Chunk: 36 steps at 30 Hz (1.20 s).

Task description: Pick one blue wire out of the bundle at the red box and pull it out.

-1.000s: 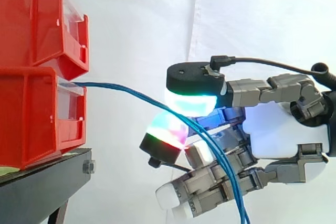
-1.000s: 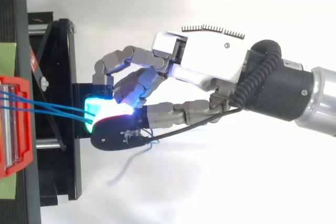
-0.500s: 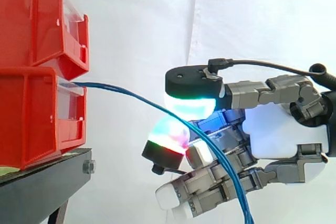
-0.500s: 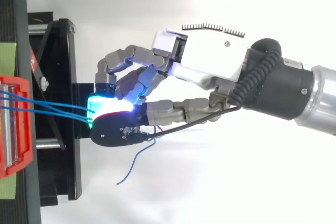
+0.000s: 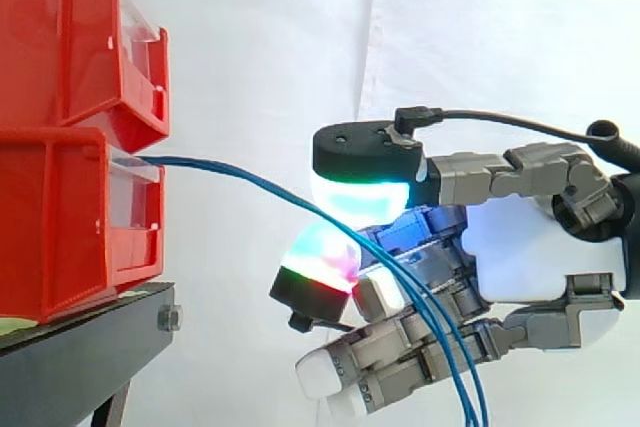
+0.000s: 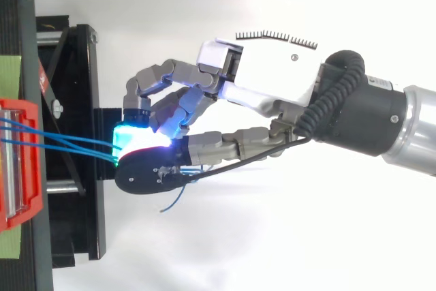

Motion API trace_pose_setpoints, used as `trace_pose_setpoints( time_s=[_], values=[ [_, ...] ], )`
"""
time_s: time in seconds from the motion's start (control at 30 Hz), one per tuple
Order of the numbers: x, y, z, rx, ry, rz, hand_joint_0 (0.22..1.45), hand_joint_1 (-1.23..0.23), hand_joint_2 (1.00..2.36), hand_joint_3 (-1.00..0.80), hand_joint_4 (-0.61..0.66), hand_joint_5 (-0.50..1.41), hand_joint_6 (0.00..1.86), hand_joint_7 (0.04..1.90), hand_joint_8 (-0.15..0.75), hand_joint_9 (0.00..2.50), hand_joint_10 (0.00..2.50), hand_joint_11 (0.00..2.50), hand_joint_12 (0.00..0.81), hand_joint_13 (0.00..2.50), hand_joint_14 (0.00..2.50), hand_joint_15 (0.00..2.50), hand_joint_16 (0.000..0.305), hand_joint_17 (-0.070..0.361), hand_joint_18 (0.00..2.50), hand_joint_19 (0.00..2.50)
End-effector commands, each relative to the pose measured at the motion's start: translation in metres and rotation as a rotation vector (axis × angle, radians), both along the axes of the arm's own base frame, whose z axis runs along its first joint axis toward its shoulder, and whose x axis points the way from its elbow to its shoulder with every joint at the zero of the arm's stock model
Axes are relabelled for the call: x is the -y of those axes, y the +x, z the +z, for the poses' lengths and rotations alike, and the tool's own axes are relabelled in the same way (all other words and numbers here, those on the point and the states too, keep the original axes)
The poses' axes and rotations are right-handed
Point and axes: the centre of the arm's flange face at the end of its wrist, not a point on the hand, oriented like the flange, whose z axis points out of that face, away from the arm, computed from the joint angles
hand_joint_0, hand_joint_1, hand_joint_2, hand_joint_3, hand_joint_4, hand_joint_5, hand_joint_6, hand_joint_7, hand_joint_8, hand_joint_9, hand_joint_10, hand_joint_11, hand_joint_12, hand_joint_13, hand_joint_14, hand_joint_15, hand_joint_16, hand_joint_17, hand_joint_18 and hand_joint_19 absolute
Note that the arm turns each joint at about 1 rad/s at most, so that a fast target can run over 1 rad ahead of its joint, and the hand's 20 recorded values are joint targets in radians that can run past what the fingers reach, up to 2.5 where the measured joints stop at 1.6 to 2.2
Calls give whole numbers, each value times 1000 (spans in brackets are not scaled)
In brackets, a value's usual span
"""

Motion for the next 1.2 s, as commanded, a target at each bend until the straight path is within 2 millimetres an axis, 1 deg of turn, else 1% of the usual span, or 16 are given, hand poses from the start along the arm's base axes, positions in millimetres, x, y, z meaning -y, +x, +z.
trace_pose_setpoints(
  time_s=[0.0, 0.1, 0.23, 0.43, 0.57, 0.9, 1.03, 1.17],
  values=[
    [1, 0, 0, 0, 0, -2, 525, -668, 1014, -155, 216, -119, 744, 1161, 323, 1113, 21, 840, 430, 674, 13, 343, 70, 156, 530, 467],
    [1, 0, 1, 0, 0, -2, 521, -707, 1019, -182, 195, -126, 746, 1189, 296, 1082, 26, 868, 391, 640, 14, 352, 61, 137, 467, 491],
    [1, 0, 1, 0, 2, -2, 540, -754, 1020, -168, 202, -135, 769, 1185, 291, 1063, 26, 886, 386, 636, 14, 358, 60, 135, 468, 482],
    [1, 0, 1, 2, 2, -2, 547, -762, 1022, -107, 202, -144, 809, 1179, 285, 1057, 26, 891, 381, 631, 14, 355, 59, 133, 469, 472],
    [2, 0, 4, 5, 2, -3, 557, -767, 1021, -91, 208, -145, 820, 1166, 296, 1068, 25, 887, 395, 641, 15, 346, 62, 139, 490, 464],
    [4, -4, 25, 22, -3, -3, 558, -762, 1021, -85, 217, -147, 826, 1149, 301, 1067, 25, 889, 397, 639, 15, 343, 62, 140, 491, 460],
    [5, -7, 36, 23, -31, -5, 558, -761, 1021, -85, 219, -147, 827, 1157, 303, 1069, 24, 885, 398, 639, 15, 343, 62, 140, 492, 462],
    [6, -8, 42, 16, -64, -5, 558, -761, 1020, -88, 221, -147, 827, 1153, 302, 1066, 22, 885, 400, 642, 15, 346, 63, 141, 495, 458]
  ],
)
